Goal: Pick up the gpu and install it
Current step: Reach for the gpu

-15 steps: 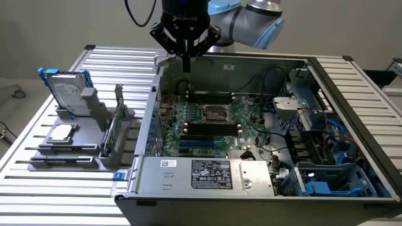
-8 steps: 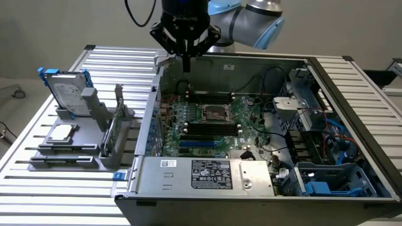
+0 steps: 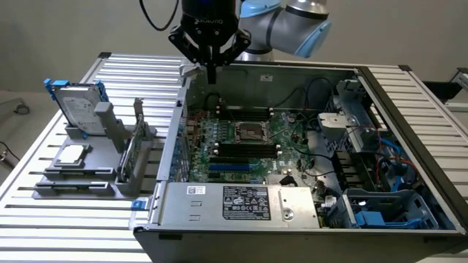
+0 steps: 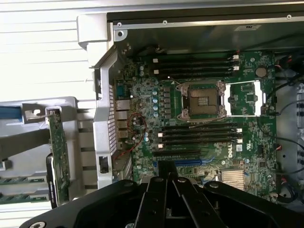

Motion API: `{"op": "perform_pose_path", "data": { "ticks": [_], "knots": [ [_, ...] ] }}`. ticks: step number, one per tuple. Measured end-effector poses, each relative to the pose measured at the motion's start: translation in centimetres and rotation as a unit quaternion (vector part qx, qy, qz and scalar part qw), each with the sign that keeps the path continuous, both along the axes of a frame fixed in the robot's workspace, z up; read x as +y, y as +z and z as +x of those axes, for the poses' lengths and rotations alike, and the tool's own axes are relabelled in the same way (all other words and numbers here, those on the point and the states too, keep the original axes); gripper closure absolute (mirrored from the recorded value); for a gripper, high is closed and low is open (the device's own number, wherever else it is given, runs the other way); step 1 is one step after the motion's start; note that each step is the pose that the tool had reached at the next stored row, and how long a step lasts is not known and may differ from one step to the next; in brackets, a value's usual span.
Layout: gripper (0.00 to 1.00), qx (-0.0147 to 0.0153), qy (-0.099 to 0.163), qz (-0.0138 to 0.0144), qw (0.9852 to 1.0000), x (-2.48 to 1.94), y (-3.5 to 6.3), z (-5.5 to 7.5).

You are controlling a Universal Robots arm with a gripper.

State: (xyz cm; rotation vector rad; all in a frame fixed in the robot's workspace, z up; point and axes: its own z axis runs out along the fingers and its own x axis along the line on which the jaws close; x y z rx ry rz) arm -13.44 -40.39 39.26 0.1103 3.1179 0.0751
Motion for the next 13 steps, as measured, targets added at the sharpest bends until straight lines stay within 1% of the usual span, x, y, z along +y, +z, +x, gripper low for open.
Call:
{"op": "perform_pose_path", "data": {
  "ticks": [9,13],
  "knots": [
    [0.89,0.0001,0.000,0.0000,1.0000,0.00,-0.03,-4.1],
    [0.89,0.0011,0.000,-0.0005,1.0000,0.08,-0.11,-5.9]
  ]
}}
